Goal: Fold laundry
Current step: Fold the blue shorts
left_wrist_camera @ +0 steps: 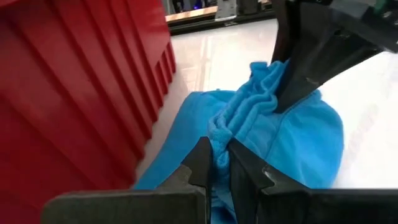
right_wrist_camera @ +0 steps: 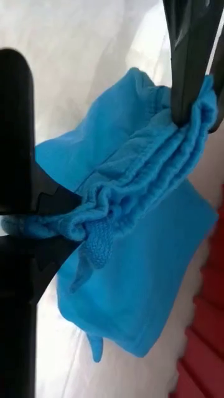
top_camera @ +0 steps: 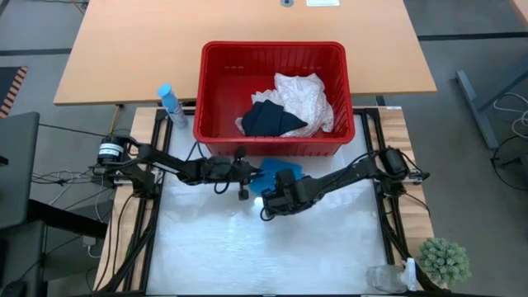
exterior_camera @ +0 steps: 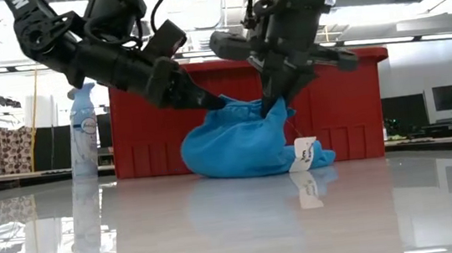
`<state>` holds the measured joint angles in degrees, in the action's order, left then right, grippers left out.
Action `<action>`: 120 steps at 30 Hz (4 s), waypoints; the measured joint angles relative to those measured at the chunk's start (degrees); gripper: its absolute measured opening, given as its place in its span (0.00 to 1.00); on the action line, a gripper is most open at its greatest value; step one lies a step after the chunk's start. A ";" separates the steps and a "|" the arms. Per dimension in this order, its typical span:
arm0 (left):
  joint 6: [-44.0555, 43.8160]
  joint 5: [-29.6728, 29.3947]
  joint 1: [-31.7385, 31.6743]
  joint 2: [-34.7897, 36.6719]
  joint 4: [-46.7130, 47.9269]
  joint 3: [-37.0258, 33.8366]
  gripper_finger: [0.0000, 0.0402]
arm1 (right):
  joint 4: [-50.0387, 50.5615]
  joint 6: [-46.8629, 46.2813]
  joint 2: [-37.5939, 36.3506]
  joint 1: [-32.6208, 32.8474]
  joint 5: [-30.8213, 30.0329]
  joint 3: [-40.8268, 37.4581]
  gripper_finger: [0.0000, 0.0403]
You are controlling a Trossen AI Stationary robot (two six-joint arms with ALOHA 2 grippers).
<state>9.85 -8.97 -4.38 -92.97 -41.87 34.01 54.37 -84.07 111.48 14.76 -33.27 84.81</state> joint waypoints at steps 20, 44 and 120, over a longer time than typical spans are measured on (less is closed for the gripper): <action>3.81 0.84 -3.87 -13.07 -1.60 10.15 0.04 | 7.46 -3.04 0.39 -3.16 0.60 -1.32 0.10; 5.29 -6.91 -5.80 -13.18 2.25 10.92 0.16 | 3.34 3.53 0.50 -8.06 4.67 -6.38 0.19; -30.01 33.70 -9.27 20.79 23.24 11.01 0.27 | -28.12 31.60 -12.85 -15.25 0.55 -27.43 0.10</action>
<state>-20.17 24.73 -13.65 -72.18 -18.63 45.01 26.25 -52.47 98.63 -0.48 -32.72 57.38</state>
